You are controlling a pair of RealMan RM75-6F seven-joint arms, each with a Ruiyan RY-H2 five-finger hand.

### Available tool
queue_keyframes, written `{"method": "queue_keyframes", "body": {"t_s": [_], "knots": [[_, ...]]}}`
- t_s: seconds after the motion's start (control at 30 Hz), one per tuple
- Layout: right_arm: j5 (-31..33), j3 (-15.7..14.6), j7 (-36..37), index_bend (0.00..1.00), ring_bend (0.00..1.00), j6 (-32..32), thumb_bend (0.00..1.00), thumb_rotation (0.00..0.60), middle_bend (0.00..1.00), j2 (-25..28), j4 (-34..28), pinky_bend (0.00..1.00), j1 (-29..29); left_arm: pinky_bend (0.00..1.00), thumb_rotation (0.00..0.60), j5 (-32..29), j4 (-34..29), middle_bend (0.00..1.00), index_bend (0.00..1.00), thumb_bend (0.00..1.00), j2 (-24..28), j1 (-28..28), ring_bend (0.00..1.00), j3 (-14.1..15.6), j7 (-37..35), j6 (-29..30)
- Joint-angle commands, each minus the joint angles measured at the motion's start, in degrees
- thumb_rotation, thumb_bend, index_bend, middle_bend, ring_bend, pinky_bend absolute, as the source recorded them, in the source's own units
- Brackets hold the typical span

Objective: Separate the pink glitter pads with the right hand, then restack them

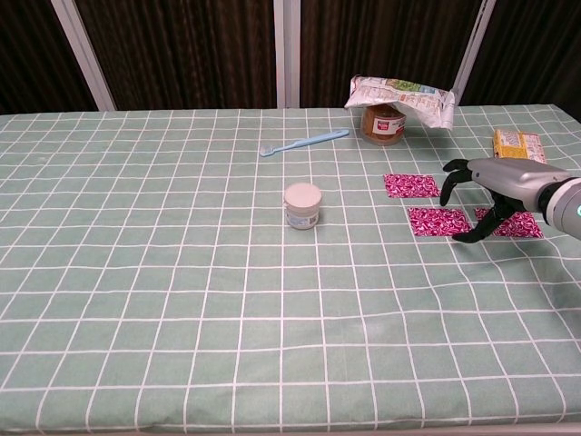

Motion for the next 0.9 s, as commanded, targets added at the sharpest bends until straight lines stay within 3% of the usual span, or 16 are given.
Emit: {"method": "queue_keyframes", "body": {"t_s": [0.03, 0.9], "knots": [[0.4, 0.1, -0.3, 0.34, 0.00, -0.3, 0.12, 0.514, 0.04, -0.5, 0.7, 0.00, 0.2, 0.13, 0.600, 0.0, 0.1, 0.15, 0.22, 0.17, -0.1, 0.0, 0.11, -0.1, -0.1, 0.0], [0.9, 0.5, 0.3, 0.34, 0.00, -2.8, 0.12, 0.515, 0.04, -2.8, 5.2, 0.00, 1.5, 0.13, 0.600, -0.3, 0.2, 0.15, 0.22, 0.17, -0.1, -0.1, 0.11, -0.1, 0.0, -0.4]]}}
